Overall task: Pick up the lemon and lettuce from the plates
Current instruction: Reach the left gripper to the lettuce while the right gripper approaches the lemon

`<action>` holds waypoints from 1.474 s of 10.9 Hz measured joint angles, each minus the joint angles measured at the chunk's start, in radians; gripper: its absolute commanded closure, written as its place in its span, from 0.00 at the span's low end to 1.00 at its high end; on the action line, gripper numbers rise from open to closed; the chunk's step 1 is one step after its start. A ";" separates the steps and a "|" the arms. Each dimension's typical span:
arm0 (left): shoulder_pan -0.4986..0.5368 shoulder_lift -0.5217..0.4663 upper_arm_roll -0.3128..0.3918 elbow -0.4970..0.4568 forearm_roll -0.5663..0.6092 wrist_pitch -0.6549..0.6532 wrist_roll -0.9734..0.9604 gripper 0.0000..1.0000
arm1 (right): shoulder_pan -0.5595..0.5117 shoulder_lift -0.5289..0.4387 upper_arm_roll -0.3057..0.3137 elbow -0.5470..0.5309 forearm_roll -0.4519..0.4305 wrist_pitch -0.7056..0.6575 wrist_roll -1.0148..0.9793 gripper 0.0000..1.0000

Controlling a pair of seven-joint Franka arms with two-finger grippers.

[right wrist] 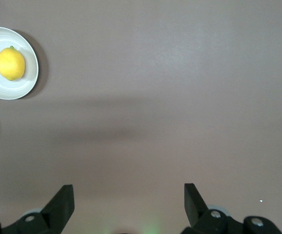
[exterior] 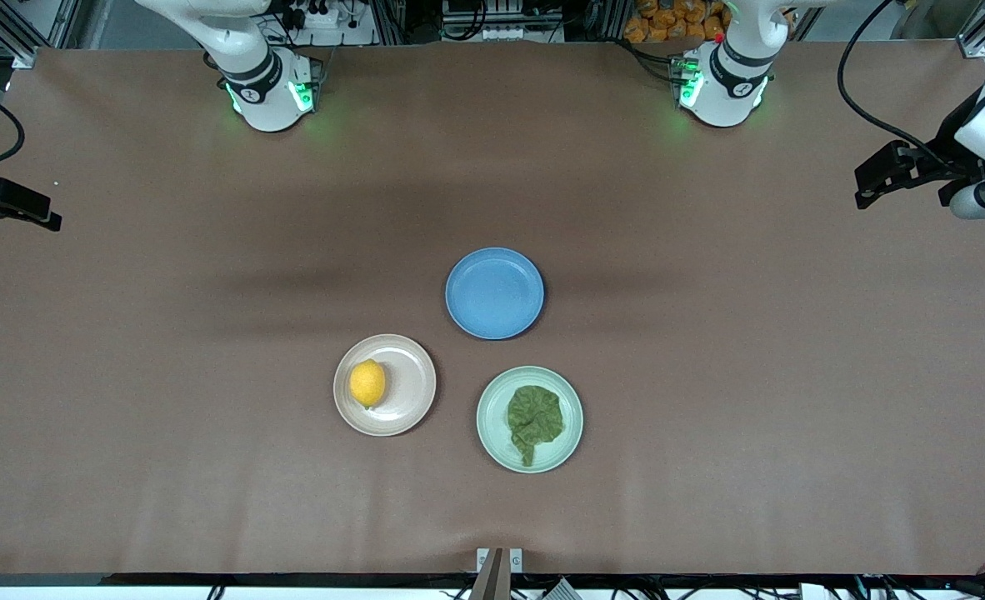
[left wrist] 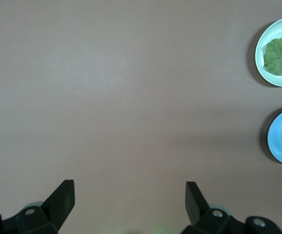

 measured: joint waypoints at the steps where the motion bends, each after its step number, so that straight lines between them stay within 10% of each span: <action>1: 0.000 0.000 0.000 0.000 0.000 0.000 0.000 0.00 | 0.000 0.000 0.000 0.000 0.000 0.000 0.000 0.00; 8: -0.005 0.044 -0.004 0.000 -0.014 0.034 0.000 0.00 | 0.000 0.000 0.000 0.000 0.000 0.000 0.000 0.00; 16: -0.174 0.295 -0.010 0.000 -0.054 0.436 -0.001 0.00 | 0.005 0.002 0.001 -0.002 0.002 -0.001 0.000 0.00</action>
